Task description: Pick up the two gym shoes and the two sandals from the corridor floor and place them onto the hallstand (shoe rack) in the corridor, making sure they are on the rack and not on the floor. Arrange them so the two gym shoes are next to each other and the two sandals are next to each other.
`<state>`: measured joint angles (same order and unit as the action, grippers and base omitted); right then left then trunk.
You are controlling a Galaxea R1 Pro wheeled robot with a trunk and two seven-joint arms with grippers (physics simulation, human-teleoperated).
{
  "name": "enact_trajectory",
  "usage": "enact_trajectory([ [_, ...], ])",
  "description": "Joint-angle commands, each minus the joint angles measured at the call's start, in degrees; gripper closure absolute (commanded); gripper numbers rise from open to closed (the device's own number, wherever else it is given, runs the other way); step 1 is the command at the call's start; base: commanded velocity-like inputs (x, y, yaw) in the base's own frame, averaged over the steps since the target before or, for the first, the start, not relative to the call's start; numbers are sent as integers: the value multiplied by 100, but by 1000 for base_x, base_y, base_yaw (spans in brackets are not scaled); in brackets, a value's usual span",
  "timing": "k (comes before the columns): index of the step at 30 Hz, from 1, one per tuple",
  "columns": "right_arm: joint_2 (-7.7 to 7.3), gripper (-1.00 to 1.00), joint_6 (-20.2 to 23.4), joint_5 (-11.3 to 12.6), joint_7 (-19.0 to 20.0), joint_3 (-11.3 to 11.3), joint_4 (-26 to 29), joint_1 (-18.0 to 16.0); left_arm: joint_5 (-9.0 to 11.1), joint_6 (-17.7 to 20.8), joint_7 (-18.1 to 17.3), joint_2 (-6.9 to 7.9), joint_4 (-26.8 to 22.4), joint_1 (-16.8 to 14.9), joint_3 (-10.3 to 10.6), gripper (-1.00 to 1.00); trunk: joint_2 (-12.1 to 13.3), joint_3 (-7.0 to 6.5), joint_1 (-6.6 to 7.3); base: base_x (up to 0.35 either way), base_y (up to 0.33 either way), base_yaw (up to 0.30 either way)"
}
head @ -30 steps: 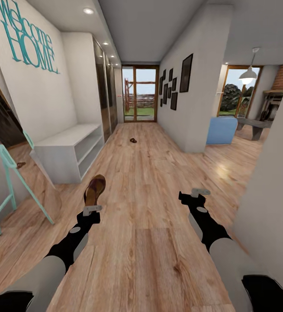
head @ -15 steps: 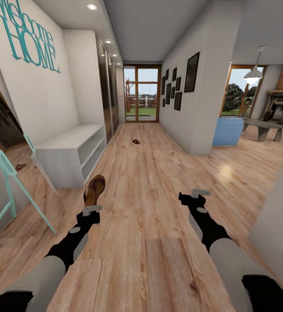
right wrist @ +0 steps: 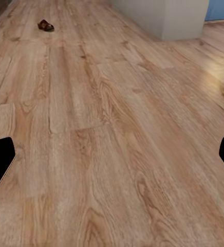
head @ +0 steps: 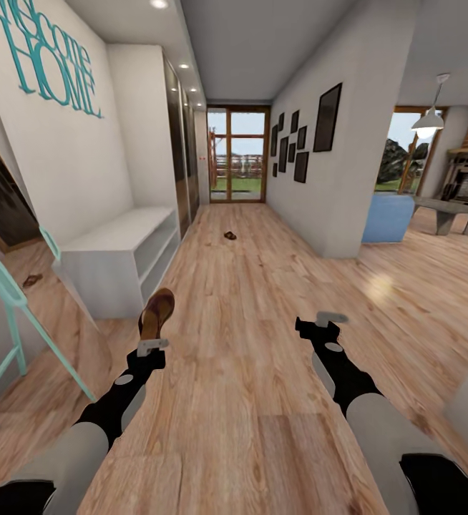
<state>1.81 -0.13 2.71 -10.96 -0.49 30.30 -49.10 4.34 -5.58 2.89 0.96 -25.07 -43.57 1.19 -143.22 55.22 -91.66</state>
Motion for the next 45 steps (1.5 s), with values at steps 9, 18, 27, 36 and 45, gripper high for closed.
enact_trajectory([
  [9,3,-100,-5,28,3,-4,3,-3,23,-13,10,3,2,-3,13,100,-2,6,-1,270,226,0],
  [18,3,-100,-5,28,5,-4,2,-3,23,-13,10,1,2,-3,21,100,-2,6,-1,278,215,0],
  [27,3,-100,-5,28,3,-4,10,-3,23,-13,10,-5,10,-3,29,100,-2,6,-1,310,-3,0],
  [36,2,-100,-5,28,-13,-4,12,-3,23,-10,10,-8,10,-3,30,100,-2,6,-1,318,-145,0],
  [45,3,-100,-5,26,-12,-4,11,-3,23,-13,10,-8,10,-3,30,100,-2,6,-1,332,-122,0],
])
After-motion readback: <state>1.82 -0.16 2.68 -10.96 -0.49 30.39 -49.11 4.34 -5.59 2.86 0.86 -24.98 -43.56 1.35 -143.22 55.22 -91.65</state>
